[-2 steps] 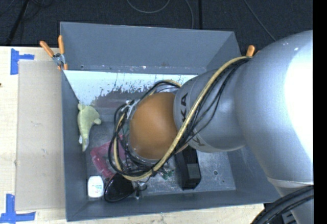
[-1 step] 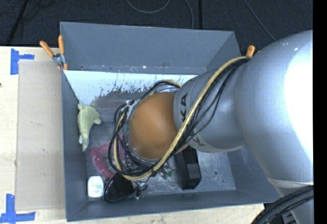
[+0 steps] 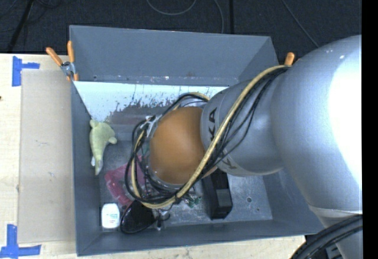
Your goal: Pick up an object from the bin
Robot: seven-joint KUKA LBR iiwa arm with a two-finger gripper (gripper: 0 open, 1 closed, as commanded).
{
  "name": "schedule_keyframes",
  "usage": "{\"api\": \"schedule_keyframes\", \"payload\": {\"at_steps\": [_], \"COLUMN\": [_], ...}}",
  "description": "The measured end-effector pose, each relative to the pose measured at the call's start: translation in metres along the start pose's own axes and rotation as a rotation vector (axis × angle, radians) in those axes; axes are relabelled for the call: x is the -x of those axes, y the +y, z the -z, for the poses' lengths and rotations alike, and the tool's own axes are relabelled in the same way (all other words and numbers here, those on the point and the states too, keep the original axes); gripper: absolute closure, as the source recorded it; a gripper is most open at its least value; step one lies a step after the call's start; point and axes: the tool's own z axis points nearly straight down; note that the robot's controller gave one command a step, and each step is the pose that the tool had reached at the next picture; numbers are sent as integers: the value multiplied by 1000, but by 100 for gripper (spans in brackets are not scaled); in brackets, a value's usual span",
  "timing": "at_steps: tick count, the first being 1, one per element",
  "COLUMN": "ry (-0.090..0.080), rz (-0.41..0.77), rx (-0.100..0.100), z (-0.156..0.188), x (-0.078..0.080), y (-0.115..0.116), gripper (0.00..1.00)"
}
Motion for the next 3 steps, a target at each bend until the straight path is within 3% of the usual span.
{"api": "schedule_keyframes", "payload": {"at_steps": [2,3], "ry": [0,4], "rz": [-1,-2], "rx": [0,-1], "z": [0,-2], "x": [0,-2], "y": [0,-1], "gripper": [100,0]}}
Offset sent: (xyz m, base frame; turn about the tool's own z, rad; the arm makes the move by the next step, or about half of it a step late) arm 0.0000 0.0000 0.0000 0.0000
